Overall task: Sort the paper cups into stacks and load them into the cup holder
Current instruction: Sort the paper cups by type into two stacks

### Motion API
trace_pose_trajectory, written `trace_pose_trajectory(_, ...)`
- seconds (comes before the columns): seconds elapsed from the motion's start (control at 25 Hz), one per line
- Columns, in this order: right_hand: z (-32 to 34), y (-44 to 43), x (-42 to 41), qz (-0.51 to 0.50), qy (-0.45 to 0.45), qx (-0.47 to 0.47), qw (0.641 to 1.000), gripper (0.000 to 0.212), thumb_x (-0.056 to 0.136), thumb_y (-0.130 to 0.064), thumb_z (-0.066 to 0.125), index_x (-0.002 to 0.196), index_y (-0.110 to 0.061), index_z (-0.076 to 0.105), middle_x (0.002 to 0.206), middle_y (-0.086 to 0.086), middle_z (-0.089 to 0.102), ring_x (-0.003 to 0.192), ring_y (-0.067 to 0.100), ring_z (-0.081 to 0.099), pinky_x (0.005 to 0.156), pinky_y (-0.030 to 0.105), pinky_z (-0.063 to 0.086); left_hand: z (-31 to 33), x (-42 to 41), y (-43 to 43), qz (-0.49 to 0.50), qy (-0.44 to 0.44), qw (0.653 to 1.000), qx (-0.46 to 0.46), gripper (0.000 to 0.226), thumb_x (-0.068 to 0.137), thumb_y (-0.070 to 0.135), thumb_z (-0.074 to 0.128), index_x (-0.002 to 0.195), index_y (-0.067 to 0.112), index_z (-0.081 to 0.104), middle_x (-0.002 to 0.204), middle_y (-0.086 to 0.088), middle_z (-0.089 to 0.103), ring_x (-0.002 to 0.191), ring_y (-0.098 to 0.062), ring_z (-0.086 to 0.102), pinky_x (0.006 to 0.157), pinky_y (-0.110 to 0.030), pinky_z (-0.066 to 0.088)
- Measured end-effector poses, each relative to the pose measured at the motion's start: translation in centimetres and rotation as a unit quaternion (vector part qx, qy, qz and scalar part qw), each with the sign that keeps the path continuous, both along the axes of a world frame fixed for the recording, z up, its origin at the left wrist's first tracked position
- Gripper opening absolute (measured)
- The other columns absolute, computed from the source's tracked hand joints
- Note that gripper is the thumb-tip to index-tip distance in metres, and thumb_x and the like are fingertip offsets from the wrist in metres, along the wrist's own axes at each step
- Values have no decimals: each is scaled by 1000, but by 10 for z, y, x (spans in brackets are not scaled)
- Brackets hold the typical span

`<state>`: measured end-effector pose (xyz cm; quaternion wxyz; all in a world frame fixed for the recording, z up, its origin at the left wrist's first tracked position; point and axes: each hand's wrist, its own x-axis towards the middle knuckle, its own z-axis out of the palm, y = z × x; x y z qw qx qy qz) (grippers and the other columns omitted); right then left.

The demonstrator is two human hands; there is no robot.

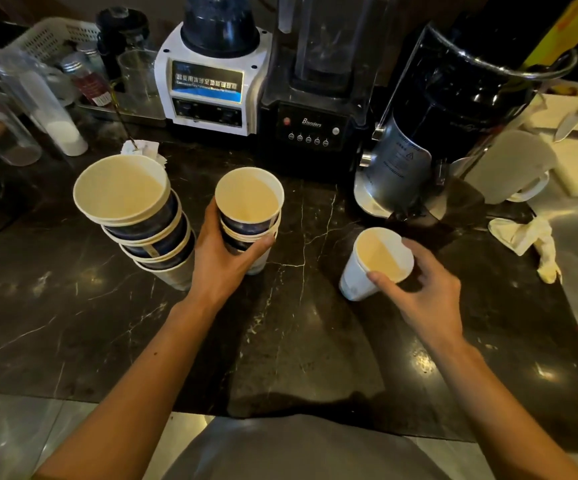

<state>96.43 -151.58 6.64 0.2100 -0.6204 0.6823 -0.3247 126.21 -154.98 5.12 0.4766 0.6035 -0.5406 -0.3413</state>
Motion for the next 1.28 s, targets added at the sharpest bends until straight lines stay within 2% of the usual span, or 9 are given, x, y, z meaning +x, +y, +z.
trace_pose_trajectory(0.16,-8,5,-6,-4,22,35,999,85,71,-57,75,142,-22,45,140,-1,50,124,8,44,100,41,49,-3,-5,-2,1,4,1000,10,97,75,35,80,150,24,21,151,10,37,134,3,34,109,-19,32)
trace_pose_trajectory(0.28,1,0,-2,10,29,91,995,102,70,-60,74,152,-22,28,152,-1,34,136,15,35,105,32,35,-6,-5,-3,4,6,1000,2,96,76,35,80,150,25,20,152,9,37,136,0,34,111,-24,33)
trace_pose_trajectory(0.4,26,-5,16,49,27,68,996,107,69,-65,70,154,-25,19,159,-7,20,138,6,25,107,30,29,-11,-6,-3,11,-3,1000,0,92,76,37,80,148,25,23,145,18,38,131,8,36,109,-19,34)
trace_pose_trajectory(0.56,60,-39,75,192,-5,35,981,106,71,-66,67,155,-25,19,160,-5,25,145,9,24,116,31,26,-11,-5,-1,12,-8,1000,2,90,77,37,79,147,25,24,138,24,36,123,18,33,100,-2,31)
trace_pose_trajectory(0.76,58,-81,139,296,-21,69,953,108,71,-48,82,155,-20,20,157,-1,32,143,15,28,116,34,27,-8,-3,1,1,0,1000,-10,86,81,31,76,148,22,23,138,22,39,121,23,37,98,-1,32)
trace_pose_trajectory(0.88,57,-84,146,285,-31,30,958,98,73,-43,83,151,-16,31,148,0,43,136,14,38,114,38,34,-8,-4,0,0,1,1000,-12,84,80,28,78,144,29,23,133,32,37,120,27,34,99,0,31)
trace_pose_trajectory(1.0,76,-80,134,234,-109,-41,965,96,72,-46,81,150,-14,33,147,1,45,135,12,41,112,42,39,-9,-2,-1,-7,4,1000,2,87,77,33,79,144,33,22,136,28,40,122,23,37,99,-3,33)
trace_pose_trajectory(1.16,104,-73,81,115,-196,-147,963,86,80,-35,78,148,-8,33,138,-5,48,127,1,47,105,22,42,-12,-3,-2,-3,-10,1000,20,93,75,34,80,148,26,22,149,6,40,134,-4,38,108,-20,33)
trace_pose_trajectory(1.28,99,-70,48,78,-122,-132,981,87,81,-33,78,150,-8,31,136,-7,41,120,-8,43,100,7,34,-14,-4,-2,11,-22,1000,3,94,74,36,80,148,19,24,150,0,41,136,-12,40,112,-28,35)
